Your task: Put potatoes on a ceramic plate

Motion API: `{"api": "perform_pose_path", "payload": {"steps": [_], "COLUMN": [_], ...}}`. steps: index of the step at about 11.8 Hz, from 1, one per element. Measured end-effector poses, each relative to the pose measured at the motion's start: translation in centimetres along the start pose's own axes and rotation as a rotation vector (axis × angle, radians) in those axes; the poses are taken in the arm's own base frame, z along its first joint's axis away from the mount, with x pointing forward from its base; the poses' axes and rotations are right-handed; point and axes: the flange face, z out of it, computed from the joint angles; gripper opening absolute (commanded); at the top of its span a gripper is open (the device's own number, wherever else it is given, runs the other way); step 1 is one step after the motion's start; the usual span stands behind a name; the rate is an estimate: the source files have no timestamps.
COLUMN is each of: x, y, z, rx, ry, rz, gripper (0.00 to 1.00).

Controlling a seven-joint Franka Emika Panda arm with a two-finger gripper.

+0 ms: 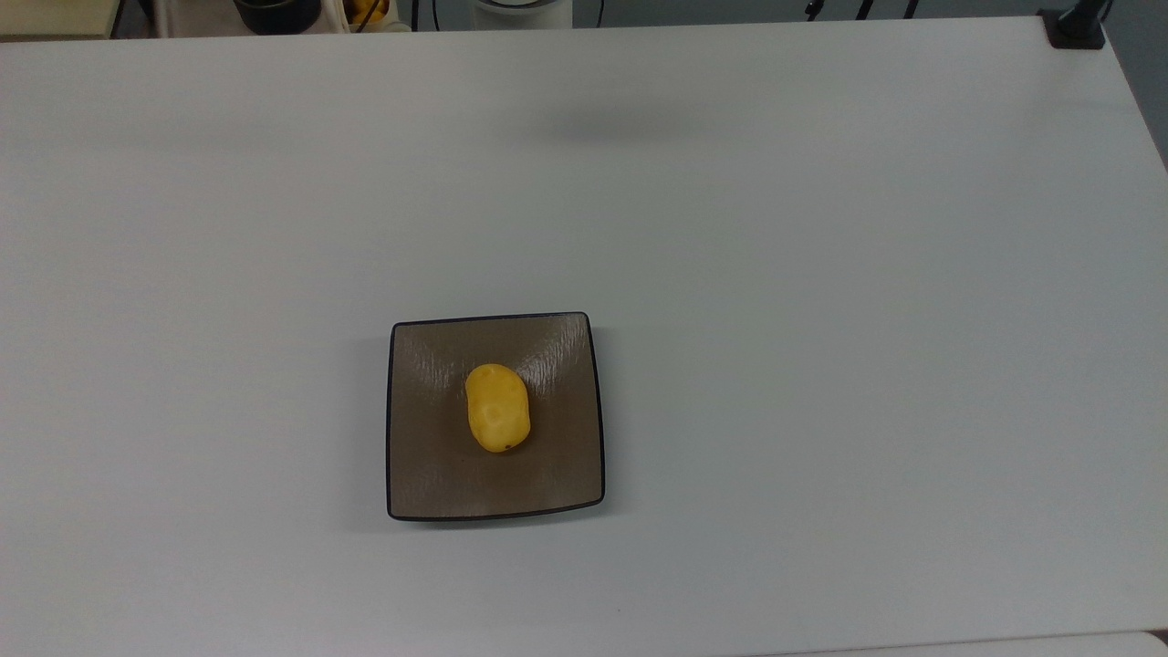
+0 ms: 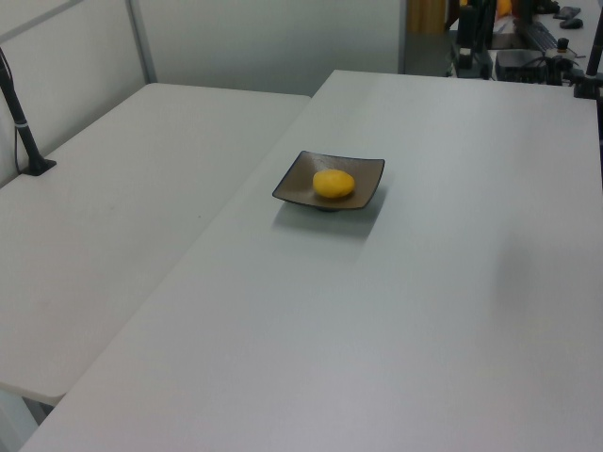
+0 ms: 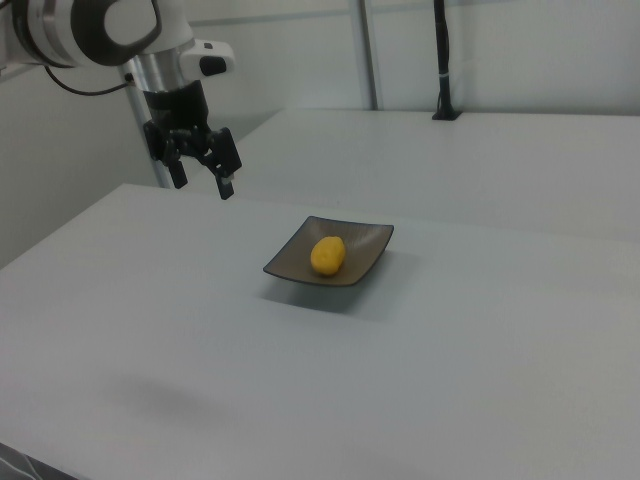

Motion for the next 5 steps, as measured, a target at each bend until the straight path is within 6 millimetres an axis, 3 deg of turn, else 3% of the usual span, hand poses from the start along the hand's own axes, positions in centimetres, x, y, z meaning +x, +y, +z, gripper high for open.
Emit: {"api": "perform_pose_path", "payload": {"steps": [5], "x": [0.71], "y": [-0.04], "z": [1.56], "rx": [0.004], "ry": [0.032], "rz": [0.001], "gripper": [1.00]}}
